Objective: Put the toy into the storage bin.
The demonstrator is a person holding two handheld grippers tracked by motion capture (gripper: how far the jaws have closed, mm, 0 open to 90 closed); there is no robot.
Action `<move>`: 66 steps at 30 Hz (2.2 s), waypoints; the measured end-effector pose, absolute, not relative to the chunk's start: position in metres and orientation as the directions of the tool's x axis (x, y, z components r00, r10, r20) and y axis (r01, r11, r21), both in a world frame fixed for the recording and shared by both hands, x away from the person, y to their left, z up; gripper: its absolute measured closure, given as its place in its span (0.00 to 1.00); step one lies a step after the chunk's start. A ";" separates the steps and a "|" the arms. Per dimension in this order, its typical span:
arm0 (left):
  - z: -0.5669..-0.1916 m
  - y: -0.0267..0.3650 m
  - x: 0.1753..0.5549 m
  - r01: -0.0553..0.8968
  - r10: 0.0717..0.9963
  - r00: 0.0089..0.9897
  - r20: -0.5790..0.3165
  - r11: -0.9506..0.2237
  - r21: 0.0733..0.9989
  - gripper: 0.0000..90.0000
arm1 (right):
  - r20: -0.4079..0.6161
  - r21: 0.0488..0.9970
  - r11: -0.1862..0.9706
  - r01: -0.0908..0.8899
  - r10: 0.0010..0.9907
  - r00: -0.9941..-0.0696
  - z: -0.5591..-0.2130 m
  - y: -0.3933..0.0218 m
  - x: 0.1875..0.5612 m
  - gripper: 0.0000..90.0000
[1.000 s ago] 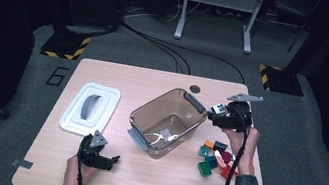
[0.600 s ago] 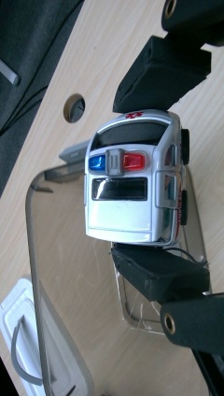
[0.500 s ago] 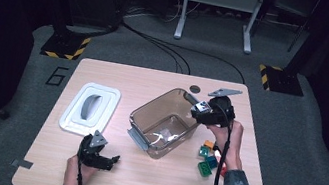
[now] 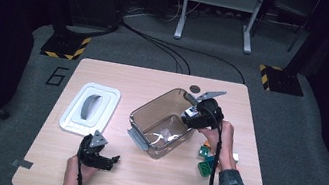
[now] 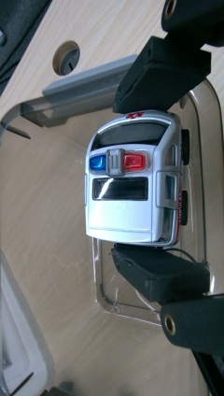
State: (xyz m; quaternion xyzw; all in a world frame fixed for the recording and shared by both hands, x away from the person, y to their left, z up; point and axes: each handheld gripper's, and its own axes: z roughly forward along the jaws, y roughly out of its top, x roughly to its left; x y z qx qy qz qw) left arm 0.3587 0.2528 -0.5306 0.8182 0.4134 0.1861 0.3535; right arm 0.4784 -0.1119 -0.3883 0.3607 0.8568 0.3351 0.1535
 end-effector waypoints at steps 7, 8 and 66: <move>-0.530 0.253 0.359 0.546 0.806 0.591 0.011 -0.410 0.731 0.08 | -0.016 0.676 0.527 0.515 0.709 -0.705 -0.389 -0.114 0.478 0.28; -0.530 0.253 0.359 0.547 0.806 0.592 0.010 -0.410 0.730 0.08 | -0.013 0.673 0.526 0.519 0.711 -0.703 -0.389 -0.114 0.477 0.28; -0.530 0.253 0.359 0.546 0.806 0.592 0.010 -0.410 0.731 0.09 | 0.109 0.658 0.324 0.680 0.853 -0.511 -0.453 -0.221 0.421 0.16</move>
